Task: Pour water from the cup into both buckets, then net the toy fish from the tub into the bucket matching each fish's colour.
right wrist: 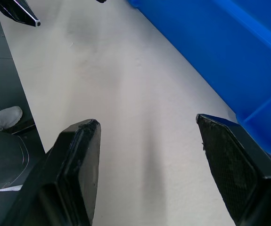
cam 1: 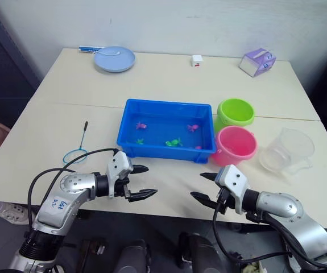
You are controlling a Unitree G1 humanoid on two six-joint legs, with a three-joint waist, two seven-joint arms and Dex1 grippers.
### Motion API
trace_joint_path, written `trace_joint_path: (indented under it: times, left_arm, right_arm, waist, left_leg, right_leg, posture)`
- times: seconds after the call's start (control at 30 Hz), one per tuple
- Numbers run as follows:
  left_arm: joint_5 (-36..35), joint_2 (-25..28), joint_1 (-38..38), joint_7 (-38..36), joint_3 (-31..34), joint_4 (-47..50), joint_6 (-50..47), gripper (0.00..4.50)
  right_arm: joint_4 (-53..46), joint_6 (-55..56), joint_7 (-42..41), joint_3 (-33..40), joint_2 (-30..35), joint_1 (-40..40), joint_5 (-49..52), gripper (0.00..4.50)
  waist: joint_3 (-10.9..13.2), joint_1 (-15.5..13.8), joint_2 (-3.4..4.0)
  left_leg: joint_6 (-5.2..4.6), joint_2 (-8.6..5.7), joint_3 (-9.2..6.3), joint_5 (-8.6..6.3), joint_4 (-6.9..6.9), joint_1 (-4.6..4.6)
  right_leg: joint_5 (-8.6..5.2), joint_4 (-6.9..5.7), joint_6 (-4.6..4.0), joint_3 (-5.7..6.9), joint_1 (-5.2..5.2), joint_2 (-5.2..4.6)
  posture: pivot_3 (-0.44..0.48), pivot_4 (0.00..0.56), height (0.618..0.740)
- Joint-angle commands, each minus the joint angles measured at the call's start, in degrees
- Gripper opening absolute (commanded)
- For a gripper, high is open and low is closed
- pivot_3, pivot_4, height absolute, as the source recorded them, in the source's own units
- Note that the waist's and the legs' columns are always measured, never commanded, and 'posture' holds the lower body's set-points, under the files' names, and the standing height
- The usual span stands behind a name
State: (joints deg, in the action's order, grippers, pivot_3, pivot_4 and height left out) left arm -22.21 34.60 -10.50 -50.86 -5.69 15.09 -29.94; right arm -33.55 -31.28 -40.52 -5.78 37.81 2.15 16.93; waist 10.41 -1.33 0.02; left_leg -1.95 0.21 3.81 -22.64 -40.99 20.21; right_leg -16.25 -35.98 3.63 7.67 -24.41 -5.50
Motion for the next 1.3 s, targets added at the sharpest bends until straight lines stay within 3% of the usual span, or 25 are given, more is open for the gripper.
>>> trace_joint_path:
  times: [0.03,0.27,0.43,0.63,0.77,1.3]
  left_arm:
    - [0.1,0.4,1.0,0.1,-0.4,2.5,0.2,4.48]
    - [-12.7,-2.3,-3.9,-3.0,1.1,6.3,-10.8,4.48]
    - [-21.0,-4.8,-11.6,-4.3,3.2,4.6,-16.0,4.48]
    - [-21.7,-6.8,-18.0,-4.5,2.8,2.5,-15.6,4.48]
    - [-20.3,-8.1,-19.7,-4.2,2.1,2.2,-13.6,4.48]
    - [-18.4,-7.7,-19.5,-2.1,1.9,4.0,-11.6,4.48]
  right_arm:
    - [-0.9,0.7,-0.1,1.6,0.3,0.4,0.6,4.5]
    - [-5.2,-1.8,7.3,10.7,-4.7,6.0,3.8,4.5]
    - [-10.3,-6.4,17.0,25.3,-11.5,12.2,7.1,4.5]
    - [-10.8,-11.3,28.2,37.8,-18.3,13.5,8.2,4.5]
    - [-6.0,-12.9,35.7,42.8,-21.3,8.9,7.3,4.5]
    - [14.2,-7.5,46.0,40.8,-18.6,-4.2,-3.3,4.5]
  waist:
    - [0.0,0.0,0.0]
    - [0.0,-0.2,0.0]
    - [0.0,-0.1,0.01]
    - [-0.1,0.0,0.09]
    - [-0.1,0.1,0.17]
    - [-0.1,0.1,0.44]
  left_leg:
    - [0.0,0.0,0.0,0.0,0.0,0.0]
    - [0.0,-0.02,-0.03,0.0,-0.02,0.03]
    - [0.0,-0.01,-0.03,0.0,-0.01,0.02]
    - [0.02,-0.01,0.03,0.01,0.0,-0.03]
    - [0.03,0.0,0.09,0.02,0.02,-0.07]
    - [0.03,-0.02,0.13,0.02,0.06,-0.05]
  right_leg:
    - [0.0,0.0,0.0,0.0,0.0,0.0]
    - [0.0,0.0,0.0,0.0,0.02,-0.03]
    - [0.0,-0.02,0.0,-0.01,0.02,0.01]
    - [0.0,-0.06,0.0,-0.08,0.02,0.1]
    - [0.0,-0.06,0.0,-0.15,0.02,0.15]
    - [0.0,-0.05,0.0,-0.22,-0.01,0.16]
  posture:
    - [0.0,0.15,0.739]
    - [0.0,0.15,0.739]
    - [0.0,0.15,0.739]
    - [0.0,0.15,0.739]
    - [0.0,0.15,0.739]
    - [0.0,0.15,0.739]
